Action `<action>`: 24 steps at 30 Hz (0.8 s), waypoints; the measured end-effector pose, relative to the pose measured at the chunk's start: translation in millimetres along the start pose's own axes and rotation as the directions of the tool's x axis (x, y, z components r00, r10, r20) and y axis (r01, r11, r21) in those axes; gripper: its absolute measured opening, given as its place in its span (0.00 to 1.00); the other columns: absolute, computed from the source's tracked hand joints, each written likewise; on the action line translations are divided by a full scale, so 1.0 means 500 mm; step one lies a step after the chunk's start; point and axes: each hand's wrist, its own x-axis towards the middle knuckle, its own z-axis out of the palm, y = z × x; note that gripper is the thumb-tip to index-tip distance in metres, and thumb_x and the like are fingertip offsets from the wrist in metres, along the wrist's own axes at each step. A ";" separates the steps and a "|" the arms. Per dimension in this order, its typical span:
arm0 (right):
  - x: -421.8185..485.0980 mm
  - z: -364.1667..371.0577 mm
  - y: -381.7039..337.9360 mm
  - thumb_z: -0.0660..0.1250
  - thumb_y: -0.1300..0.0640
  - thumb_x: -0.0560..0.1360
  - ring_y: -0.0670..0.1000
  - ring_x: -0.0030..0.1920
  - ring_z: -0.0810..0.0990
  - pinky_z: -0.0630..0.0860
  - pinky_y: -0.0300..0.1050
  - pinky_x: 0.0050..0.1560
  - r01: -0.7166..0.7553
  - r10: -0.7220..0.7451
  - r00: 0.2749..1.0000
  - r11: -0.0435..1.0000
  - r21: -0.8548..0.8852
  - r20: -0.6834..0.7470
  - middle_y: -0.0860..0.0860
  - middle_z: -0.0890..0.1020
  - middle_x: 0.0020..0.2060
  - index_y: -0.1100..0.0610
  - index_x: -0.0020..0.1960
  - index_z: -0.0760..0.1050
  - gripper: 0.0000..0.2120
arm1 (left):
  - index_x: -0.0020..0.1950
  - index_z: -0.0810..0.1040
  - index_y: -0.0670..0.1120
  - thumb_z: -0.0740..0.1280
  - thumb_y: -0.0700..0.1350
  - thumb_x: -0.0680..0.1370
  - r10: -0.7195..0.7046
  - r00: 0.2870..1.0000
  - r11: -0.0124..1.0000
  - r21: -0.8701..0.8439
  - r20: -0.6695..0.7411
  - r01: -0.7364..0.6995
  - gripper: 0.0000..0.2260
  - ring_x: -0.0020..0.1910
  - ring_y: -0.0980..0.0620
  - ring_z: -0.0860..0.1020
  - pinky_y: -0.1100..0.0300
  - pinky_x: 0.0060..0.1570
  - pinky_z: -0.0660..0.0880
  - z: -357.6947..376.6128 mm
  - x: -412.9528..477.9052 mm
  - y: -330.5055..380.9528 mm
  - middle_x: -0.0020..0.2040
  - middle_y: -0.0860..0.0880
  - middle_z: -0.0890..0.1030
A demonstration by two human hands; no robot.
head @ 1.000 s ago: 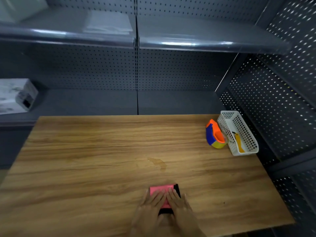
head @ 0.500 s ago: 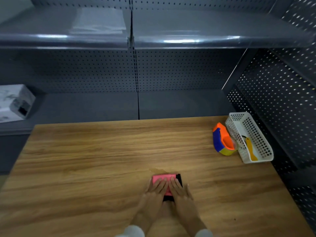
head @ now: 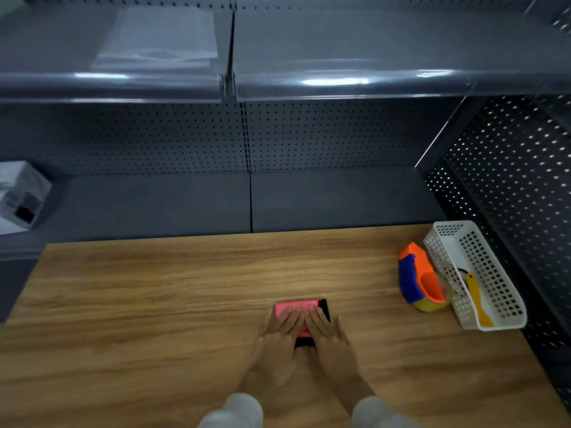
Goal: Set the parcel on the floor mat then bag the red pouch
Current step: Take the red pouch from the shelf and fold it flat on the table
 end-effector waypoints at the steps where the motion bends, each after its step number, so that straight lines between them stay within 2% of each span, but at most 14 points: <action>1: 0.018 -0.002 0.002 0.56 0.50 0.70 0.42 0.80 0.40 0.49 0.52 0.73 -0.001 0.001 1.000 1.000 0.009 0.003 0.49 0.79 0.67 0.54 0.71 0.68 0.30 | 0.72 0.73 0.48 0.59 0.56 0.71 -0.006 1.000 1.000 -0.001 -0.003 0.006 0.30 0.73 0.53 0.68 0.45 0.72 0.54 -0.005 0.015 -0.009 0.72 0.52 0.73; 5: 0.076 -0.005 0.006 0.56 0.50 0.70 0.43 0.80 0.43 0.49 0.51 0.73 0.007 -0.007 1.000 0.999 0.036 0.019 0.50 0.79 0.67 0.56 0.67 0.78 0.29 | 0.69 0.76 0.48 0.60 0.58 0.71 -0.015 1.000 0.999 0.030 -0.028 0.016 0.29 0.70 0.52 0.72 0.46 0.70 0.56 -0.032 0.059 -0.032 0.69 0.52 0.76; 9: 0.134 -0.014 0.005 0.56 0.46 0.71 0.45 0.74 0.62 0.47 0.51 0.73 -0.019 0.011 0.990 0.998 0.052 0.143 0.49 0.78 0.69 0.54 0.69 0.76 0.30 | 0.67 0.78 0.50 0.65 0.56 0.67 -0.067 0.997 0.996 0.055 -0.046 0.069 0.29 0.68 0.50 0.74 0.47 0.70 0.56 -0.056 0.101 -0.056 0.67 0.53 0.78; 13: 0.176 -0.030 -0.017 0.56 0.46 0.72 0.48 0.71 0.73 0.46 0.51 0.73 -0.060 0.046 0.980 0.996 0.068 0.192 0.49 0.78 0.69 0.54 0.70 0.76 0.29 | 0.68 0.77 0.52 0.59 0.56 0.69 -0.117 0.987 0.991 0.050 -0.110 0.123 0.28 0.71 0.49 0.72 0.47 0.70 0.55 -0.064 0.131 -0.081 0.69 0.55 0.76; 15: 0.193 -0.029 -0.031 0.57 0.46 0.71 0.50 0.69 0.76 0.46 0.51 0.73 -0.084 0.067 0.978 0.993 0.080 0.196 0.50 0.79 0.68 0.55 0.68 0.77 0.29 | 0.69 0.77 0.53 0.57 0.57 0.70 -0.138 0.980 0.988 0.055 -0.146 0.147 0.29 0.71 0.48 0.72 0.47 0.69 0.56 -0.064 0.139 -0.093 0.70 0.56 0.75; 18: 0.213 -0.027 -0.058 0.59 0.47 0.69 0.50 0.68 0.77 0.46 0.51 0.73 -0.081 0.067 0.979 0.994 0.066 0.195 0.51 0.79 0.68 0.55 0.68 0.78 0.29 | 0.75 0.68 0.55 0.53 0.58 0.72 -0.159 0.977 0.985 0.038 -0.139 0.166 0.30 0.76 0.48 0.64 0.48 0.72 0.52 -0.074 0.135 -0.124 0.75 0.58 0.67; 20: 0.227 -0.019 -0.073 0.59 0.47 0.69 0.50 0.67 0.78 0.46 0.52 0.73 -0.074 0.060 0.977 0.995 0.061 0.205 0.51 0.80 0.67 0.55 0.66 0.79 0.28 | 0.74 0.69 0.55 0.52 0.58 0.72 -0.172 0.973 0.984 0.011 -0.155 0.176 0.31 0.76 0.50 0.64 0.49 0.72 0.54 -0.081 0.136 -0.146 0.74 0.57 0.69; 22: 0.238 -0.010 -0.094 0.67 0.48 0.67 0.50 0.66 0.79 0.45 0.52 0.73 -0.061 0.052 0.981 0.997 0.044 0.187 0.51 0.80 0.66 0.56 0.65 0.80 0.27 | 0.72 0.73 0.55 0.54 0.58 0.71 -0.170 0.974 0.985 0.001 -0.151 0.172 0.30 0.73 0.51 0.69 0.51 0.70 0.55 -0.091 0.126 -0.169 0.72 0.56 0.73; 24: 0.243 -0.001 -0.111 0.77 0.49 0.63 0.50 0.66 0.79 0.45 0.53 0.73 -0.057 0.052 0.984 0.998 0.026 0.168 0.52 0.81 0.65 0.56 0.64 0.80 0.30 | 0.69 0.76 0.55 0.56 0.58 0.71 -0.166 0.975 0.985 0.011 -0.147 0.170 0.28 0.70 0.51 0.72 0.53 0.69 0.55 -0.097 0.113 -0.186 0.69 0.56 0.76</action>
